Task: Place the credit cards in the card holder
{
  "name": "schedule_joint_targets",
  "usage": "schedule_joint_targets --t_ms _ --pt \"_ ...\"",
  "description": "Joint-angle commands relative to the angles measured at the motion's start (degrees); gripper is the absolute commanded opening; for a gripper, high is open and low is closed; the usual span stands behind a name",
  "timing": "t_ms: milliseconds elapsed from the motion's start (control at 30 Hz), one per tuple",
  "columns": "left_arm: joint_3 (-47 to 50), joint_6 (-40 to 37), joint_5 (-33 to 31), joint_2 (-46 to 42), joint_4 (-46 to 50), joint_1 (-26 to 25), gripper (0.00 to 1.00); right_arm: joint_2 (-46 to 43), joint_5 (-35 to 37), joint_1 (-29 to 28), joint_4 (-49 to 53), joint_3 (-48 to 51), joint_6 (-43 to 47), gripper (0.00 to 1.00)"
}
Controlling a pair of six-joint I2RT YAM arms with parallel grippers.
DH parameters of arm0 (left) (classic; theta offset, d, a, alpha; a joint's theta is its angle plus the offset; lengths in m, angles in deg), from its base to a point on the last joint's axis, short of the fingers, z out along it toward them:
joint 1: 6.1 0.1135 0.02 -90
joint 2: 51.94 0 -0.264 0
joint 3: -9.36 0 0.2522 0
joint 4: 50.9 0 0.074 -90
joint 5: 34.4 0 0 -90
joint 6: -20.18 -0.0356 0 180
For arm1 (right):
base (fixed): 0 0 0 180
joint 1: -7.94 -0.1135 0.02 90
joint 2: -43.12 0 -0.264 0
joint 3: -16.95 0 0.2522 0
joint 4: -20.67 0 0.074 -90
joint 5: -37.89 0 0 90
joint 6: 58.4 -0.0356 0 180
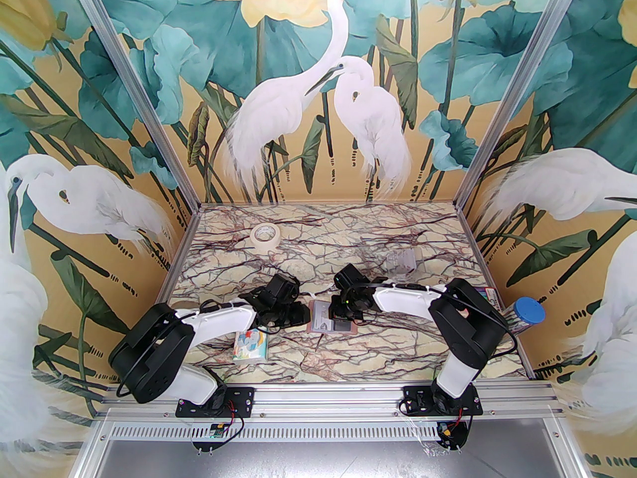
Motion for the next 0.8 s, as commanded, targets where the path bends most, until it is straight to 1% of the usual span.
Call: schedule_joint_targets --t_ms 0,133,367,533,767 --pt "1.0 0.8 2.7 -2.3 -4.4 -0.3 0.37 1.5 0.5 -0.4 1.4 -1.0 -0.3 0.09" --pt "0.7 0.8 4.6 -1.6 -6.8 -0.3 0.43 1.8 0.4 -0.5 1.6 -1.1 -0.3 0.09" --pt "-0.2 0.8 6.1 1.1 -8.7 -0.2 0.46 1.9 0.5 -0.4 1.6 -1.3 -0.3 0.08" --pt "-0.3 1.1 7.5 2.4 -10.1 -0.3 0.46 2.0 0.5 -0.5 1.7 -1.4 -0.2 0.08" --pt "-0.6 2.0 9.8 4.4 -12.7 -0.3 0.42 2.1 0.5 -0.4 1.8 -1.4 -0.1 0.09"
